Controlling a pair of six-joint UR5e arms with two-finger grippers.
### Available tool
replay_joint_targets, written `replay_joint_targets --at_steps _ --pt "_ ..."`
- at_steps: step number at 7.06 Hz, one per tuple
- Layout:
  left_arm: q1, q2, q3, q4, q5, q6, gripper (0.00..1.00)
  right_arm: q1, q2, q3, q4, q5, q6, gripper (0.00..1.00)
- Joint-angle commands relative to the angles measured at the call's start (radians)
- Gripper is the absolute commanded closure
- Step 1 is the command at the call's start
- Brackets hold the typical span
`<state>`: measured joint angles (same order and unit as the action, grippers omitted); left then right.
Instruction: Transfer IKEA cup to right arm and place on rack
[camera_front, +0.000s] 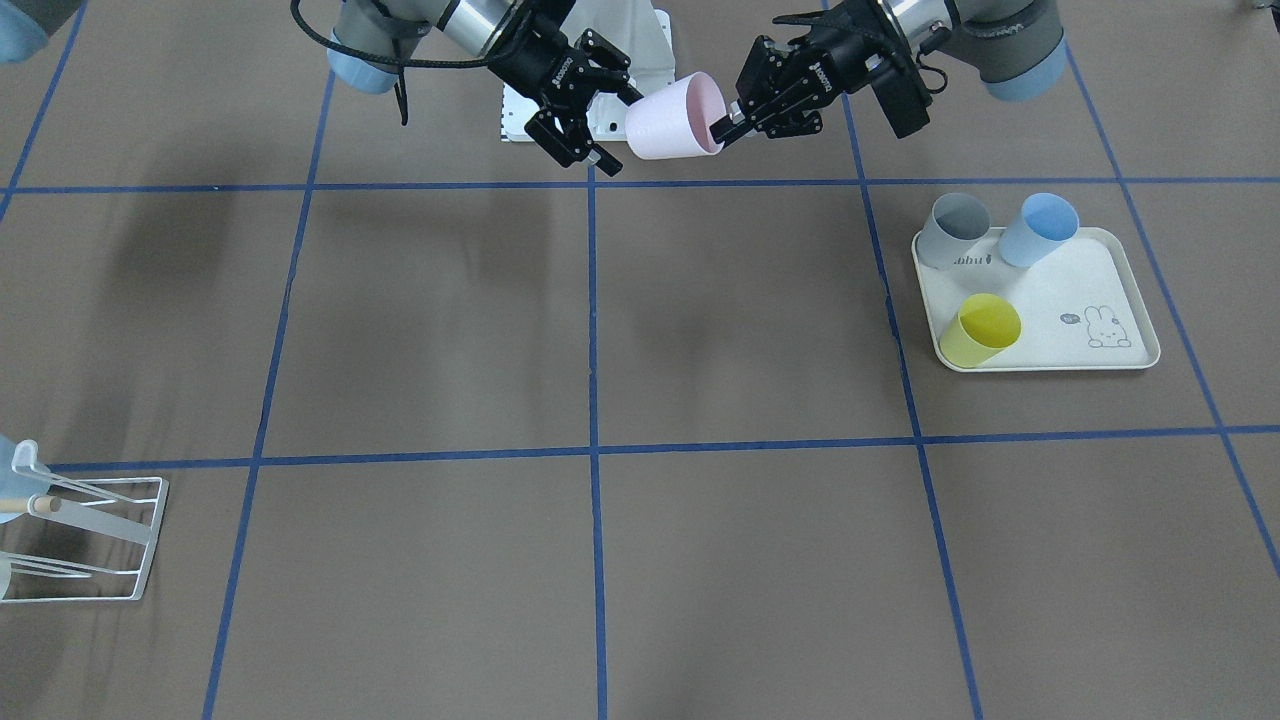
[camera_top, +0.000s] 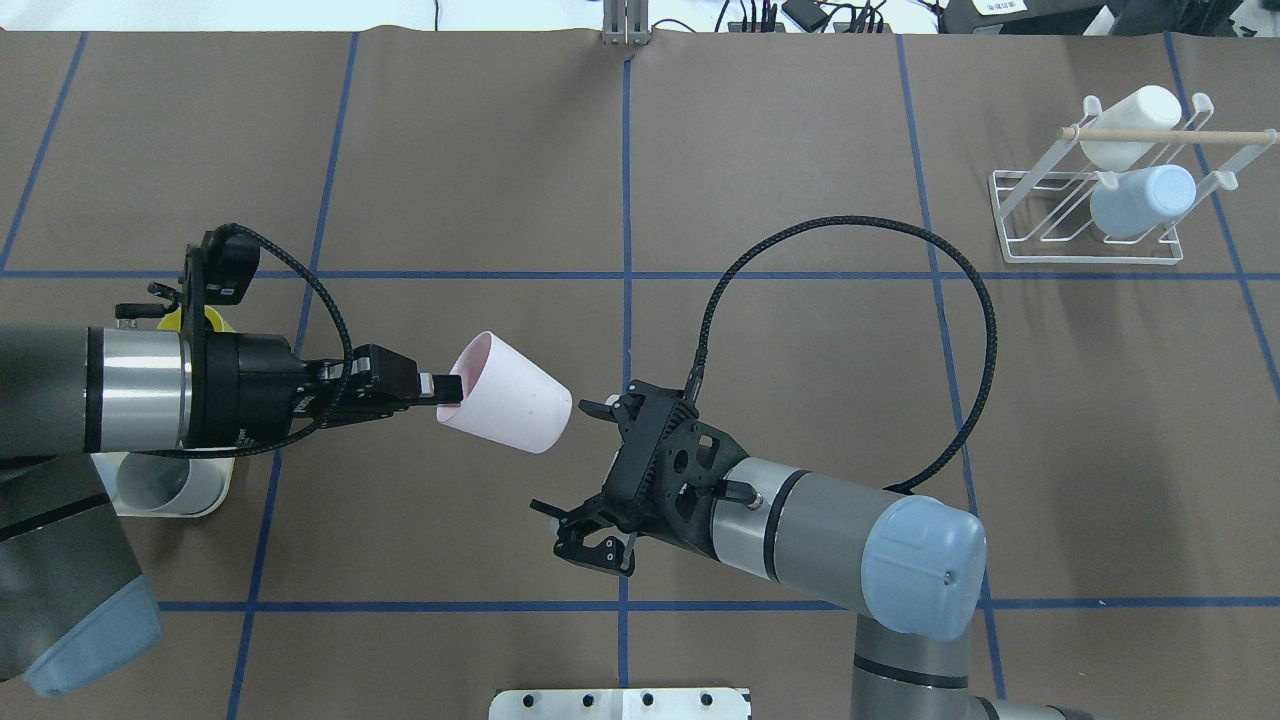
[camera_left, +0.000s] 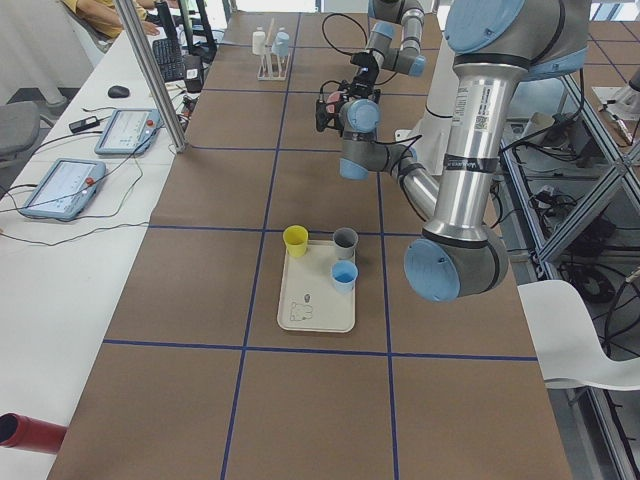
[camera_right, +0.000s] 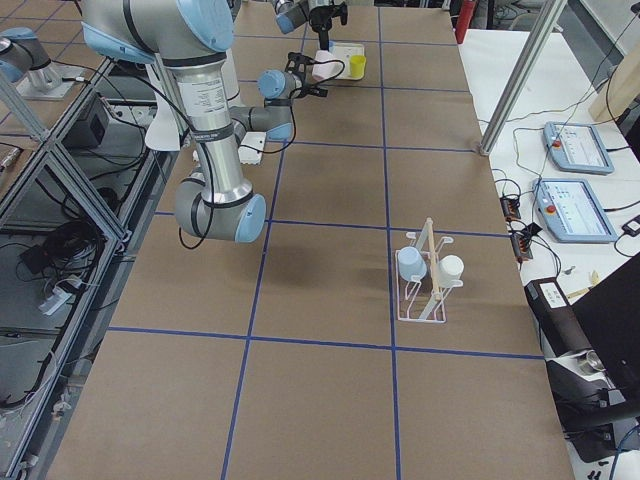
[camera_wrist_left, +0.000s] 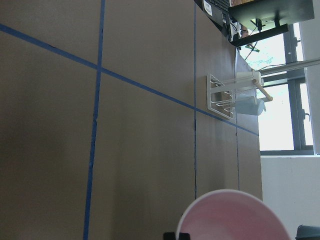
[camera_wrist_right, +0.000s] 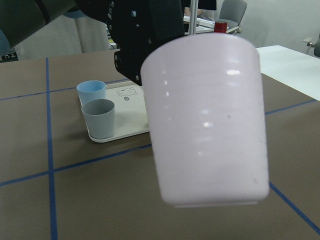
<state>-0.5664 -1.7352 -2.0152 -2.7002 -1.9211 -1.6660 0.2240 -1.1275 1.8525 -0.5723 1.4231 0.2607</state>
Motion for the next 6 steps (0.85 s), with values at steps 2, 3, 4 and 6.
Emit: replay_joint_targets --at_steps 2,3,4,6 --pt "0.048 -0.009 0.004 0.000 0.008 0.002 1.00 0.000 0.000 0.002 0.000 -0.007 -0.001 0.00" --pt "0.048 -0.006 0.006 0.000 0.008 0.002 1.00 0.000 0.000 0.004 0.000 -0.006 -0.001 0.00" --pt "0.048 -0.007 0.012 0.000 0.008 0.002 1.00 0.000 0.000 0.005 0.000 -0.007 0.000 0.00" --pt "0.049 -0.007 0.018 0.000 0.016 0.002 1.00 -0.002 0.000 0.007 0.002 -0.007 0.000 0.00"
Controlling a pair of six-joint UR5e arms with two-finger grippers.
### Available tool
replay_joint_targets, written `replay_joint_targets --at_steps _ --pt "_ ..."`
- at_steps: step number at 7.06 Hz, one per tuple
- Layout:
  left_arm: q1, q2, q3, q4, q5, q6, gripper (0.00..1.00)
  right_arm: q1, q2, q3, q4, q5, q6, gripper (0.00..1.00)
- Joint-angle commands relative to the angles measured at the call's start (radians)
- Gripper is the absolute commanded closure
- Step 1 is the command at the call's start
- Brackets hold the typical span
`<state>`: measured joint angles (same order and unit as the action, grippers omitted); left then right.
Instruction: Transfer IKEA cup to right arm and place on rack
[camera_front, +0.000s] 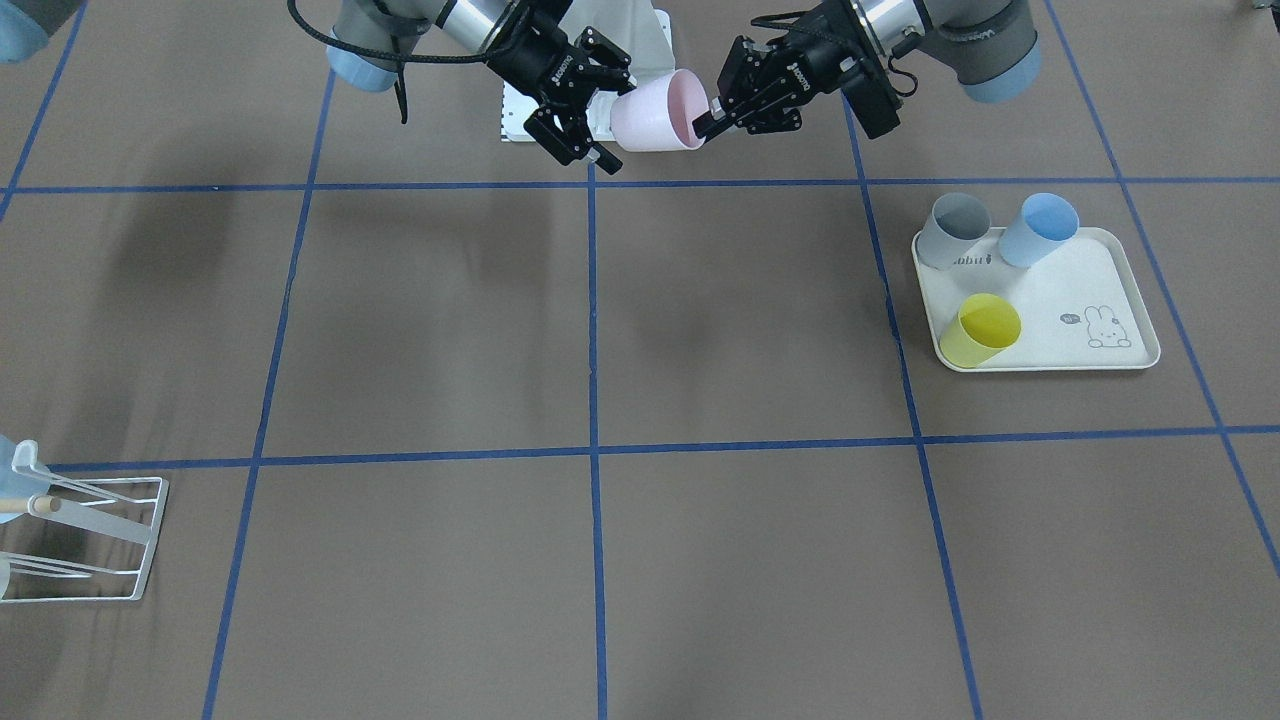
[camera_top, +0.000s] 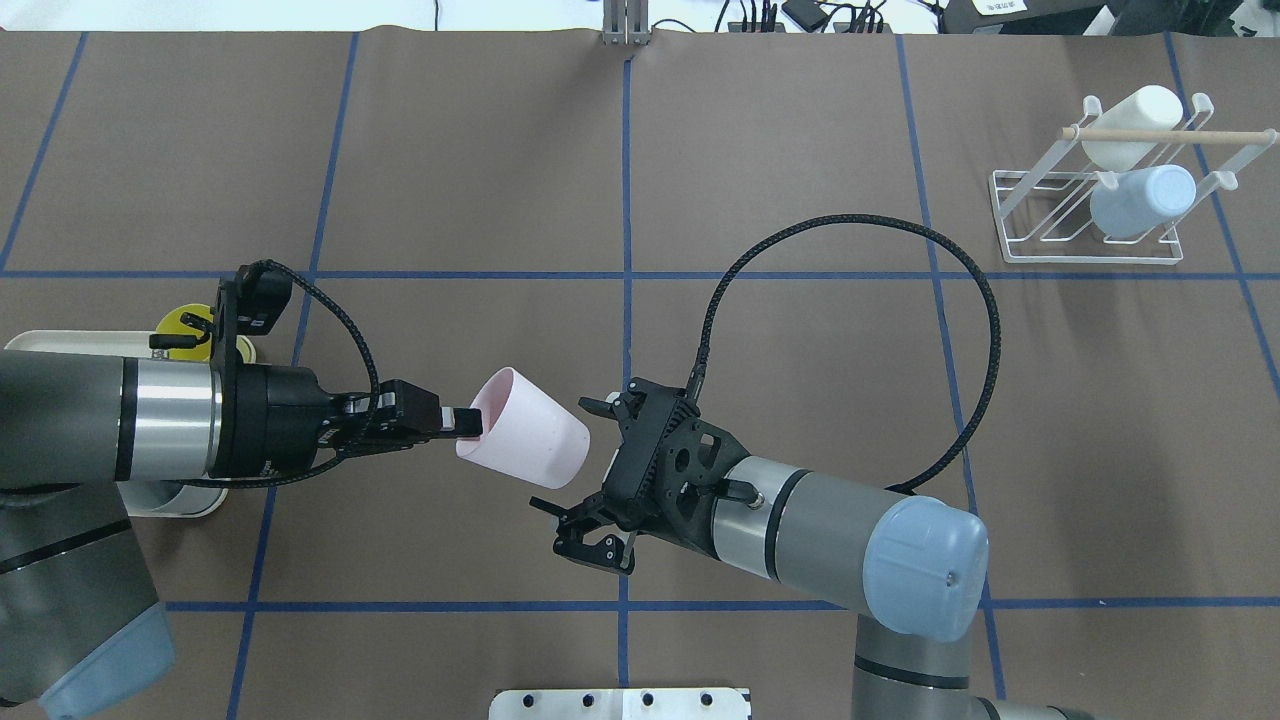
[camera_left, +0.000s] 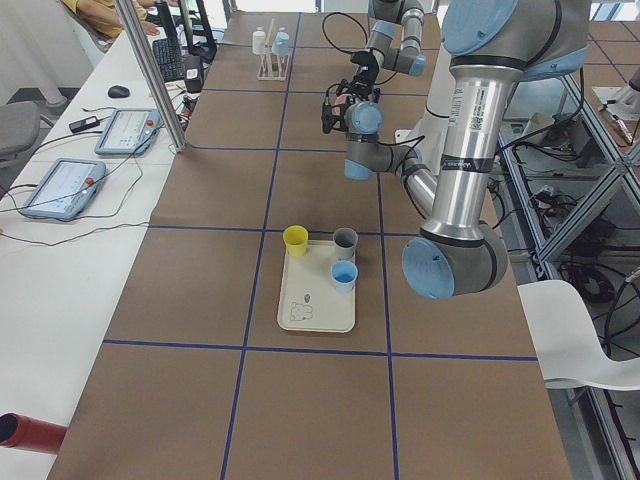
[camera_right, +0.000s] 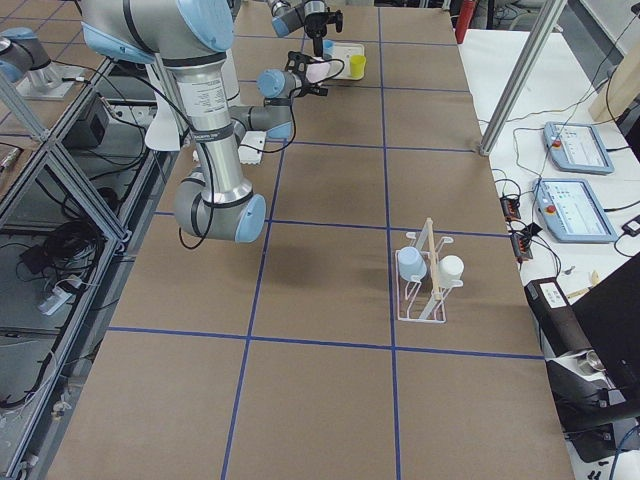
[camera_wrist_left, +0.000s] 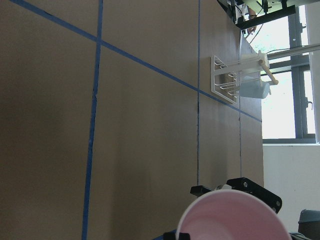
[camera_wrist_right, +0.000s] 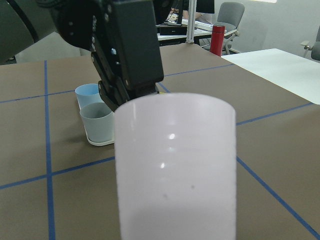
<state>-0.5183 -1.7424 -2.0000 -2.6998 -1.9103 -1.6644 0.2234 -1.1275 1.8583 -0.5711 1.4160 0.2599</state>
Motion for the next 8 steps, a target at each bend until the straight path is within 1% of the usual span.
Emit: replay_joint_targets --at_steps 1,4,6,8 --pt "0.003 0.000 0.004 0.000 0.017 0.000 1.00 -0.001 0.002 0.002 0.000 0.001 0.001 0.01" --pt "0.004 0.000 0.004 0.000 0.017 0.000 1.00 0.001 0.003 0.004 0.000 0.001 0.001 0.02" --pt "0.004 0.001 0.004 0.000 0.019 0.000 1.00 0.001 0.005 0.009 0.002 0.001 0.010 0.13" --pt "0.004 0.001 0.004 0.000 0.017 0.000 1.00 0.001 0.017 0.009 0.002 0.001 0.009 0.13"
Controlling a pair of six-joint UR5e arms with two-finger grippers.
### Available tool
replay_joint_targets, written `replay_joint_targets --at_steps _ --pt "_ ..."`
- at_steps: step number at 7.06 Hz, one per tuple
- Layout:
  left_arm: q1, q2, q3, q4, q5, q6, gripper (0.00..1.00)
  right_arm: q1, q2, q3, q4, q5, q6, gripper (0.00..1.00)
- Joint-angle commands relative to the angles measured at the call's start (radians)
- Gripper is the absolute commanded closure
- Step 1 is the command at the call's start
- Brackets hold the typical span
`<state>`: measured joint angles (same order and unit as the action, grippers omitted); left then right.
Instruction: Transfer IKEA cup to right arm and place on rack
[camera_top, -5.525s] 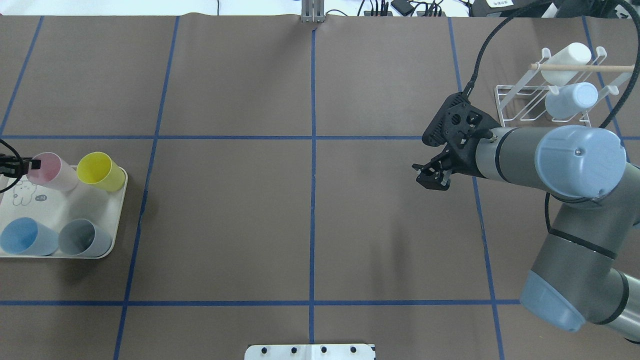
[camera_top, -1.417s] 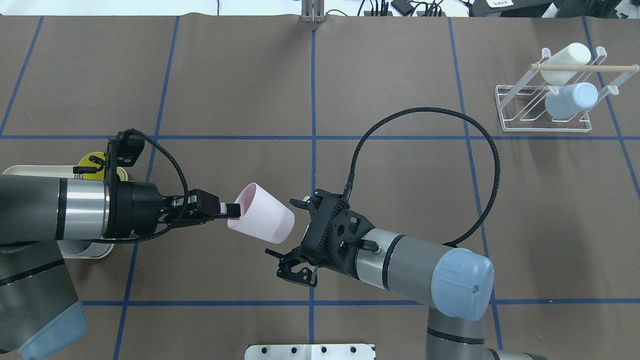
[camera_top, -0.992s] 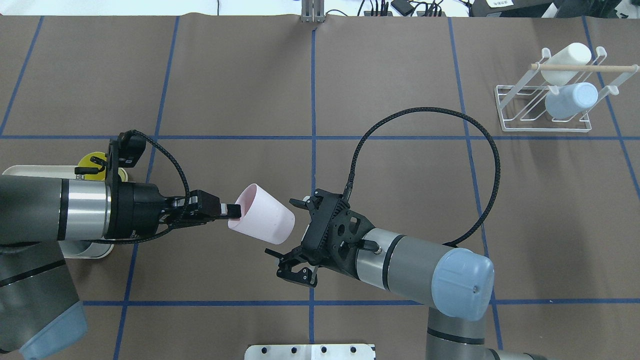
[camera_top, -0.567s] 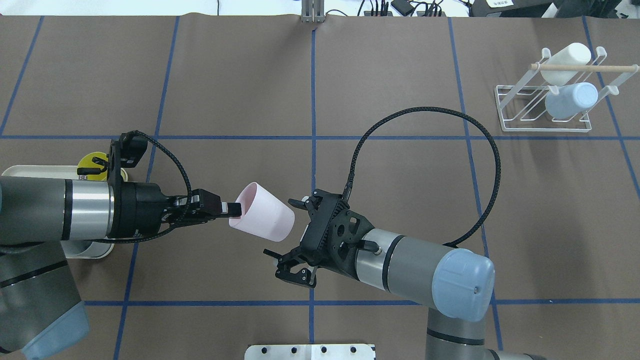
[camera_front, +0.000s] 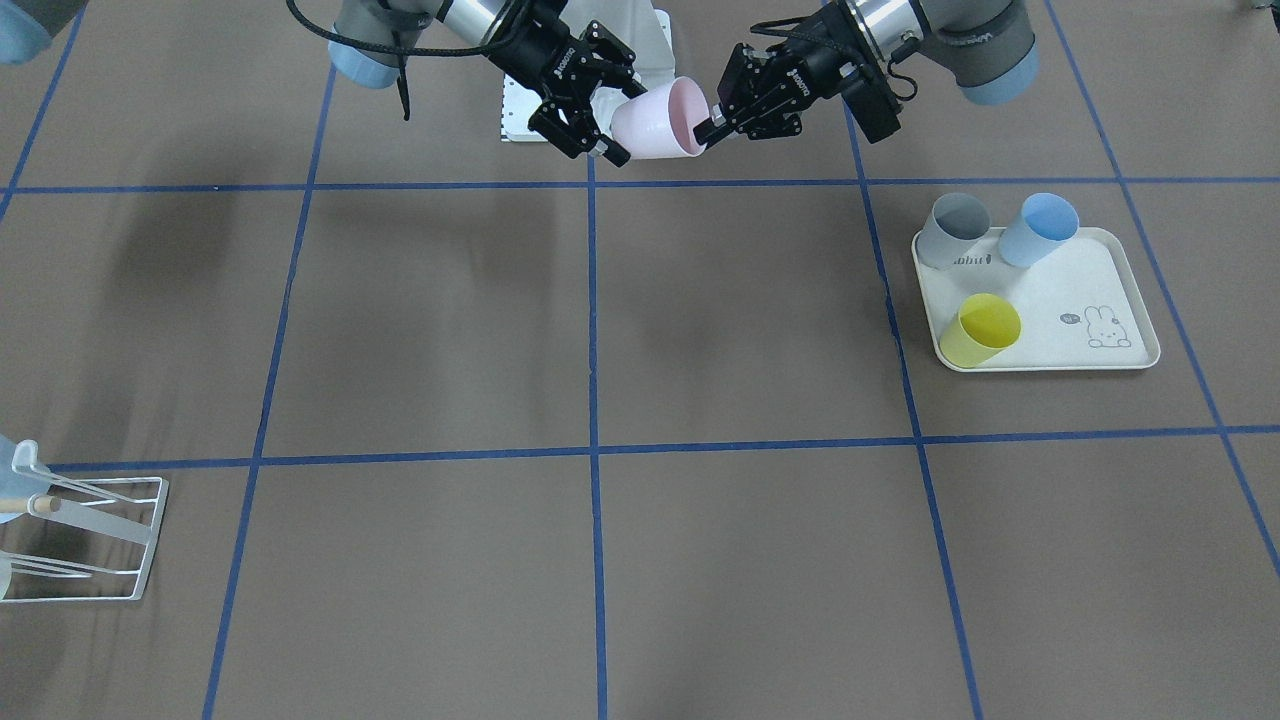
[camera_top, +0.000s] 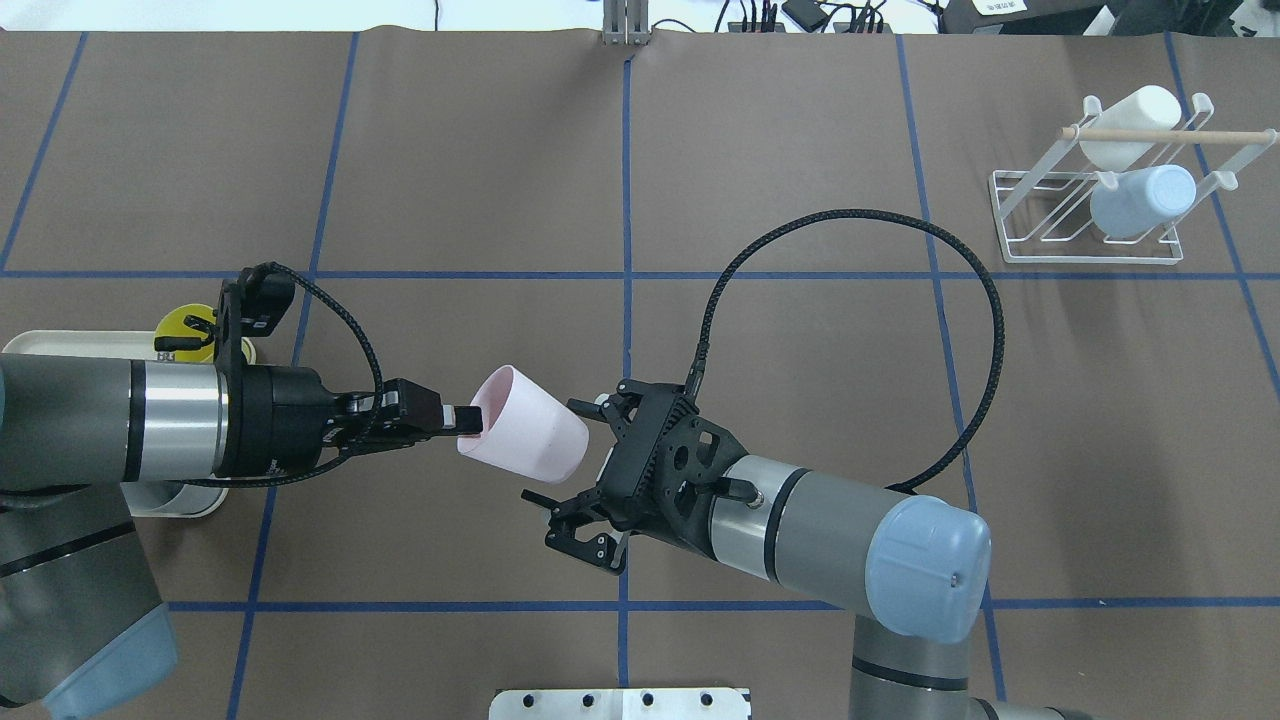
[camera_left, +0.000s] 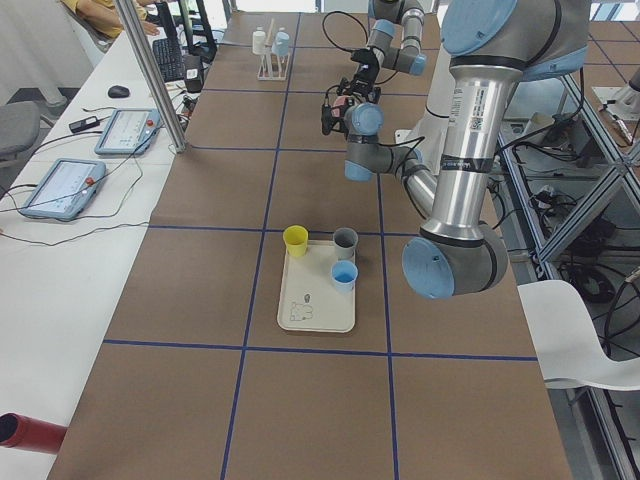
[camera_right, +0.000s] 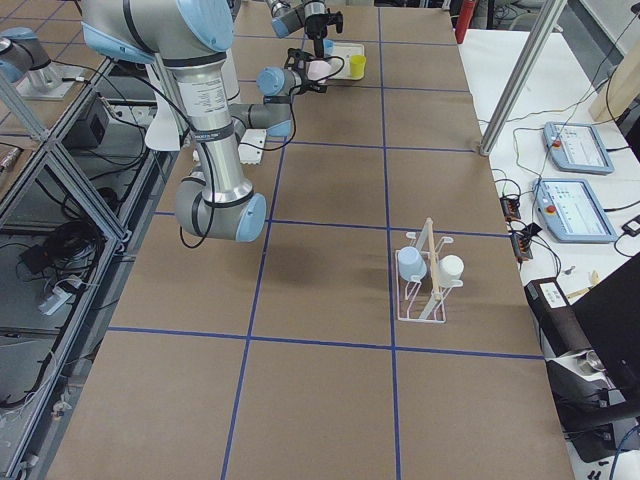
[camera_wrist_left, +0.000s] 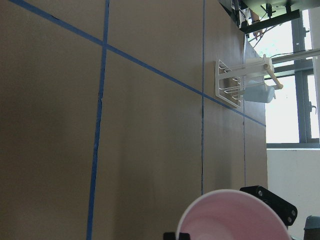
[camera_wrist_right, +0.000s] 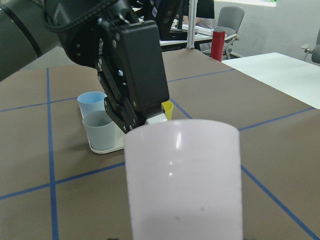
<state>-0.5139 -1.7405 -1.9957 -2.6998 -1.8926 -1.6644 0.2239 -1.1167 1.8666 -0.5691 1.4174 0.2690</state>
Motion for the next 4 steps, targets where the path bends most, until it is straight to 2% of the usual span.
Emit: replay_joint_targets --at_steps 1,3,4 --pt "0.000 -0.002 0.000 0.000 0.001 0.000 1.00 0.000 0.008 0.000 0.000 0.000 -0.001 0.13" --pt "0.000 -0.002 0.000 0.000 0.000 0.000 1.00 0.002 0.012 0.000 0.000 0.000 -0.001 0.13" --pt "0.000 -0.002 0.000 0.000 0.000 0.002 1.00 0.002 0.012 0.000 0.000 0.000 0.001 0.28"
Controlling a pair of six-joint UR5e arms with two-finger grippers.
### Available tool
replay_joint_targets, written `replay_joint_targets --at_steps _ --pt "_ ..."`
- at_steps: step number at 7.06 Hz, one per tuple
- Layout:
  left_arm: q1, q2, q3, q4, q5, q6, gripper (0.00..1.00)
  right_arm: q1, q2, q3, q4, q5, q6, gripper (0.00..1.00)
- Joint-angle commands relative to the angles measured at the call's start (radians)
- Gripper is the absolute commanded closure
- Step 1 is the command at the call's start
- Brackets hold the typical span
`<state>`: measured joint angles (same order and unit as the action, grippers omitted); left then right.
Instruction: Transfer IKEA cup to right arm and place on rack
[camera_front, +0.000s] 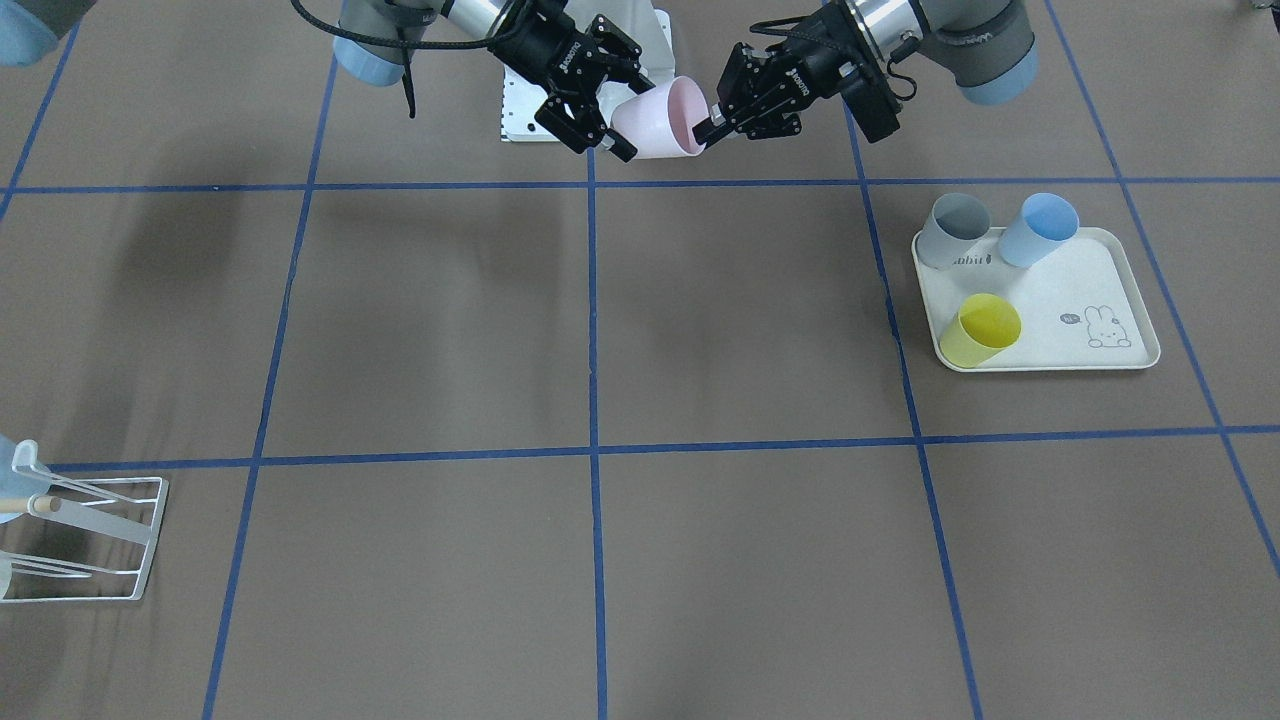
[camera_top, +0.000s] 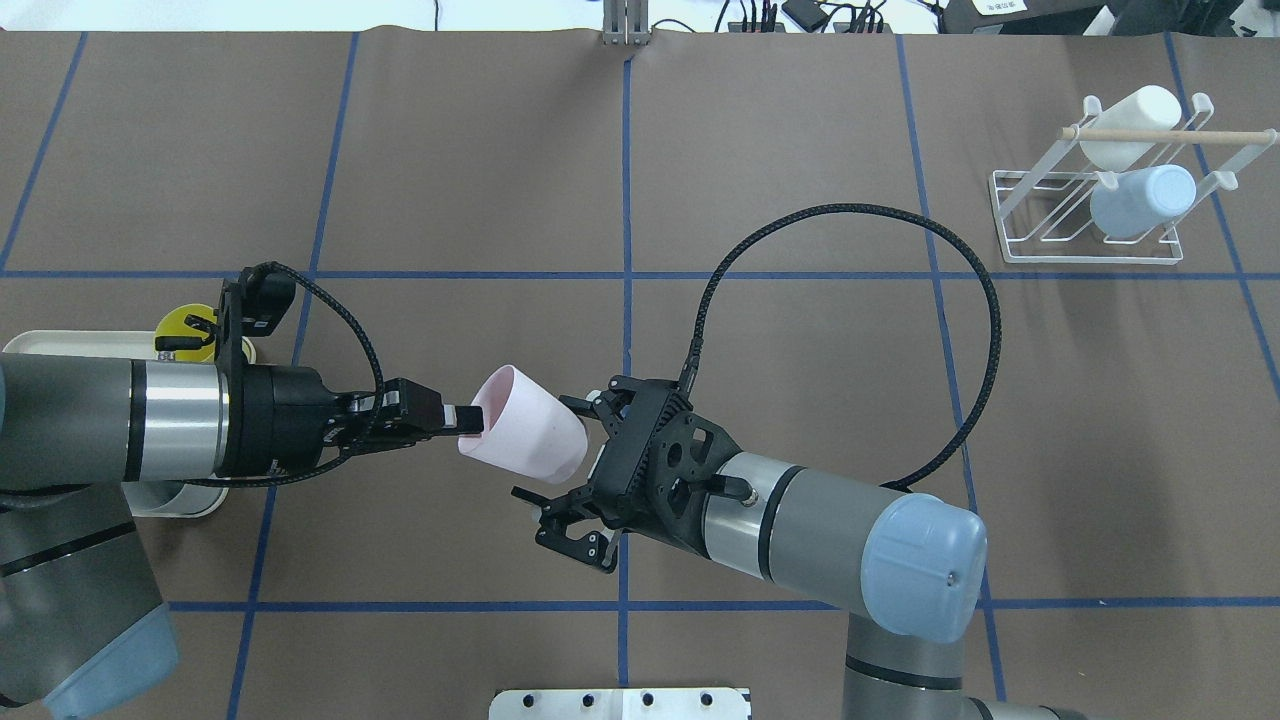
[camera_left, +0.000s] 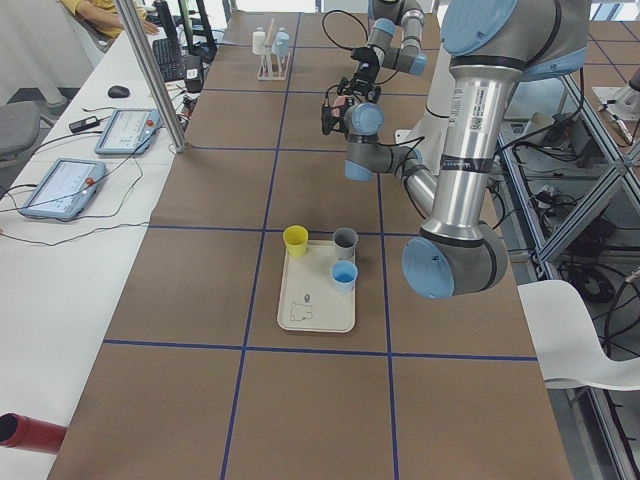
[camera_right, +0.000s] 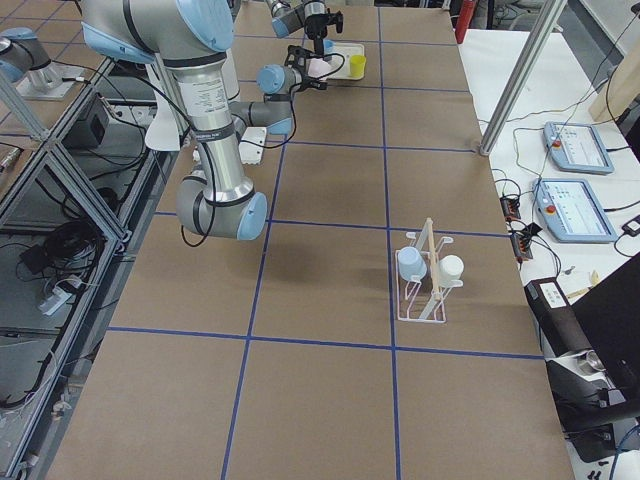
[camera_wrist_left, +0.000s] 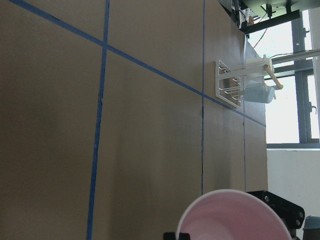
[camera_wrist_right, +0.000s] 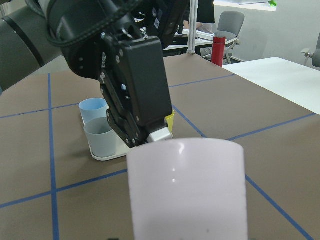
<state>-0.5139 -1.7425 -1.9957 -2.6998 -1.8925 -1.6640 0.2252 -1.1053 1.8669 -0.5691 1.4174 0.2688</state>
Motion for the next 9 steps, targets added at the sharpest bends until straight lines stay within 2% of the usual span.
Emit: replay_joint_targets --at_steps 1,2,3,4,5,7,9 --pt "0.000 0.000 0.000 0.000 0.000 0.003 1.00 0.003 0.001 0.005 0.000 0.000 0.001 0.56" --pt "0.000 0.000 0.000 -0.002 -0.005 0.004 1.00 0.003 -0.001 0.012 0.000 0.000 0.003 0.81" --pt "0.000 0.000 -0.002 -0.002 -0.013 0.006 0.94 0.005 -0.004 0.012 0.000 -0.002 0.004 0.94" --pt "0.000 0.000 -0.003 -0.005 -0.011 0.009 0.05 0.005 -0.007 0.014 0.002 -0.002 0.004 0.97" --pt "-0.003 0.003 -0.009 -0.005 -0.010 0.012 0.00 0.005 -0.005 0.014 0.000 -0.002 0.004 1.00" --pt "-0.031 0.009 -0.017 -0.002 -0.017 0.015 0.00 0.009 -0.010 0.015 0.000 -0.002 0.004 1.00" --pt "-0.099 0.058 -0.014 0.005 -0.074 0.077 0.00 0.017 -0.016 0.014 -0.011 -0.005 0.006 1.00"
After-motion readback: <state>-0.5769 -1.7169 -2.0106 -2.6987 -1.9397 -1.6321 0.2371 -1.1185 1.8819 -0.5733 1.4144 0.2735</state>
